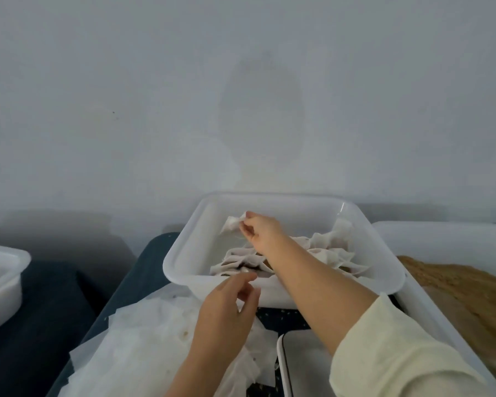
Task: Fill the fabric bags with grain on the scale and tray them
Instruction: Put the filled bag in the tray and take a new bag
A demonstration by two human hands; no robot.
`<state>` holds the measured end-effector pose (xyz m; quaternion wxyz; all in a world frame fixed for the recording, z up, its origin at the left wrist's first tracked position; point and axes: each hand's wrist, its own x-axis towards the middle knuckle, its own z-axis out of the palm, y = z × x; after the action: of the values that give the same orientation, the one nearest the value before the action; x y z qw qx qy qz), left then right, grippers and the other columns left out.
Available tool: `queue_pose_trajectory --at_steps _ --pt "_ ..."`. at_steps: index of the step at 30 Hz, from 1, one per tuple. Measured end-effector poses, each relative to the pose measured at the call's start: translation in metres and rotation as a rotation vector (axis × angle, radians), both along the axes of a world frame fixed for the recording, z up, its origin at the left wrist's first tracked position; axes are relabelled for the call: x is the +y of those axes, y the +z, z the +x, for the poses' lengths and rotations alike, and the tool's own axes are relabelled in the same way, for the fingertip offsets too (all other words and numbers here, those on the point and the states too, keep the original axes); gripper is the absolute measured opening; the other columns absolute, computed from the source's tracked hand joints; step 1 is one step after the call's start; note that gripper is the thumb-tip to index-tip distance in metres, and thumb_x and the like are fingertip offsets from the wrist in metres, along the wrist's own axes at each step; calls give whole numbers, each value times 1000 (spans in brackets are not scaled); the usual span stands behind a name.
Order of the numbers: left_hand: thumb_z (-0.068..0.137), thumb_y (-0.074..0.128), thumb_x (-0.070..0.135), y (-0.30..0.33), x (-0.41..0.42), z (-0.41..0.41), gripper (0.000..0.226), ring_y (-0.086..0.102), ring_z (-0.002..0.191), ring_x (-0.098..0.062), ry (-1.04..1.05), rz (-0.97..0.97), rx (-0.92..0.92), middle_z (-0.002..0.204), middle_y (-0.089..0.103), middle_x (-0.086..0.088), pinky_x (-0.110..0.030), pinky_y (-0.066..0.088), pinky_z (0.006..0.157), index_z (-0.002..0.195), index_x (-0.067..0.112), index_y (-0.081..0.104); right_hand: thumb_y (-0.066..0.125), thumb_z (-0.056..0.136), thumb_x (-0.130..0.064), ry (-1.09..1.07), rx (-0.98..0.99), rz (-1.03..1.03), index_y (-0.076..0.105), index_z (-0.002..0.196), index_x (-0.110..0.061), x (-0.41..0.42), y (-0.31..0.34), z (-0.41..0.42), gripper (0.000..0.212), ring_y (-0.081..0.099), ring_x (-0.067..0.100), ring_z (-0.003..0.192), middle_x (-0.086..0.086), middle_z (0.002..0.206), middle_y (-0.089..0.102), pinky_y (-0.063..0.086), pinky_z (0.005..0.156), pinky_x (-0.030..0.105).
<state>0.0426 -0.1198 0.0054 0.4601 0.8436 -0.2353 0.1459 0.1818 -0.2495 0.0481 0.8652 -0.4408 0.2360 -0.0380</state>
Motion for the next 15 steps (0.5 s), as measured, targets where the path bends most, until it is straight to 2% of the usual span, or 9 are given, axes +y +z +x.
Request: queue_pose_trajectory --at_steps 1,2,3,4,7,9,11,13,15 --pt "88 61 18 0 0 0 24 54 85 6 -3 -1 -5 80 62 18 -6 39 67 109 28 64 50 93 9 62 74 -46 57 88 3 2 -4 -1 10 56 15 63 11 79 51 50 55 17" --pt "87 61 17 -1 0 0 24 53 85 6 -5 1 -9 80 61 18 -6 39 67 109 27 64 50 94 3 138 163 -102 53 83 0 3 -7 -3 12 51 14 53 9 73 47 47 48 19" --pt "87 61 17 -1 1 -1 24 53 85 6 -7 7 -15 79 61 19 -6 39 67 109 26 64 52 95 -3 211 242 -156 51 85 -1 2 -9 -6 11 50 15 54 9 73 44 47 49 22" --pt "87 61 17 -2 1 -1 23 53 85 6 -9 14 -22 79 61 18 -6 39 68 108 26 64 54 95 -8 266 292 -195 52 93 0 2 -9 -9 9 50 18 60 10 78 44 47 51 25" --pt "88 61 18 -2 1 -3 23 52 85 7 -16 27 -25 80 60 18 -6 39 68 110 26 63 56 95 -13 342 304 -231 47 121 5 -2 -7 -15 33 51 23 72 15 97 45 51 63 28" --pt "88 60 20 -2 2 -7 24 52 86 7 -18 39 -19 81 60 19 -7 39 68 111 27 62 54 96 -13 345 272 -246 44 126 6 -4 -2 -23 37 52 24 74 17 98 46 52 76 27" --pt "89 59 23 -2 3 -11 24 51 88 8 -22 64 -21 82 60 19 -8 40 69 112 28 61 52 96 -10 325 224 -278 48 117 4 -4 6 -36 25 52 21 74 16 95 46 51 73 26" --pt "89 58 24 -3 6 -17 24 50 89 8 -30 99 -20 84 59 21 -7 40 70 113 29 60 52 95 -5 299 175 -322 51 96 0 -4 12 -53 5 51 19 74 14 96 45 48 66 24" --pt "90 57 25 -3 9 -26 25 51 87 8 -42 154 -16 85 57 22 -9 41 72 114 29 60 52 94 -2 279 129 -359 50 86 -4 -5 18 -75 9 50 17 73 11 92 44 47 60 22"
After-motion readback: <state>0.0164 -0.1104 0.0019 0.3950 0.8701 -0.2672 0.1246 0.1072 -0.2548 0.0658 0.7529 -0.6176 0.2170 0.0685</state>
